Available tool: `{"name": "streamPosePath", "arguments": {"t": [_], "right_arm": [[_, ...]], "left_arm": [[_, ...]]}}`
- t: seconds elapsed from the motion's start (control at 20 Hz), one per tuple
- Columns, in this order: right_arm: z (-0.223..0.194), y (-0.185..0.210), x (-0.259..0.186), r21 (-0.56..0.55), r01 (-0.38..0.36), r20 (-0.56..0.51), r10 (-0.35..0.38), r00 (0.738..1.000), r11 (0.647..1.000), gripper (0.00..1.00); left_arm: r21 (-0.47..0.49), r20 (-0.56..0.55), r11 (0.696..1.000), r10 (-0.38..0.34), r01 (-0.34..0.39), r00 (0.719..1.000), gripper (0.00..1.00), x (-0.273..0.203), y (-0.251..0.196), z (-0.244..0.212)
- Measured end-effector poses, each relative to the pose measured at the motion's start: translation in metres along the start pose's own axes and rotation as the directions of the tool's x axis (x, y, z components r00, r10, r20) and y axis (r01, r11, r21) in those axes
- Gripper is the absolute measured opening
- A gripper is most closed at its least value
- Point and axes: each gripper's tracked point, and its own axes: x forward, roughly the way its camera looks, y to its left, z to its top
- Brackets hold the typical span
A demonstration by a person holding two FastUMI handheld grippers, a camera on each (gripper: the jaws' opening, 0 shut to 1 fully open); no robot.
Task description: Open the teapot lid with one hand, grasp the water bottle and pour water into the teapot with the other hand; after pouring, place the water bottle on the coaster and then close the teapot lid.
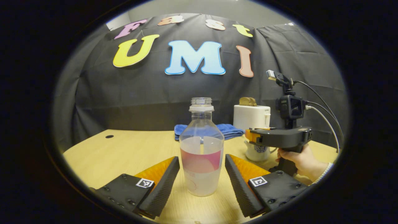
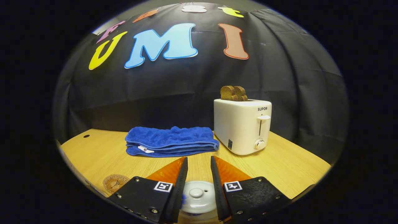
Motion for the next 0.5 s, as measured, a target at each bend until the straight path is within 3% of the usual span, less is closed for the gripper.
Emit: {"name": "streamPosePath", "arguments": {"t": [0.1,0.35,0.4,0.5], "right_arm": [[0.0054,-0.0025,-0.0027,-0.008,0.022,0.0,-0.022,1.0,1.0,0.16],[0.0058,-0.0036,-0.0052,-0.024,0.019,0.01,-0.019,1.0,1.0,0.19],[0.0061,-0.0026,-0.0056,-0.025,0.021,0.009,-0.021,1.0,0.999,0.1],[0.007,0.0011,-0.0046,-0.032,0.004,0.014,-0.004,1.0,0.999,0.1]], "left_arm": [[0.001,0.005,1.0,0.004,-0.004,1.0,1.0,-0.0014,0.0016,0.0008],[-0.009,-0.002,1.0,-0.004,0.004,1.0,1.0,-0.0017,0.0006,-0.002],[-0.011,-0.004,1.0,-0.005,0.005,1.0,1.0,-0.0018,0.0003,-0.0018],[-0.012,-0.002,1.0,-0.003,0.003,1.0,1.0,-0.0019,0.0012,-0.0018]]}}
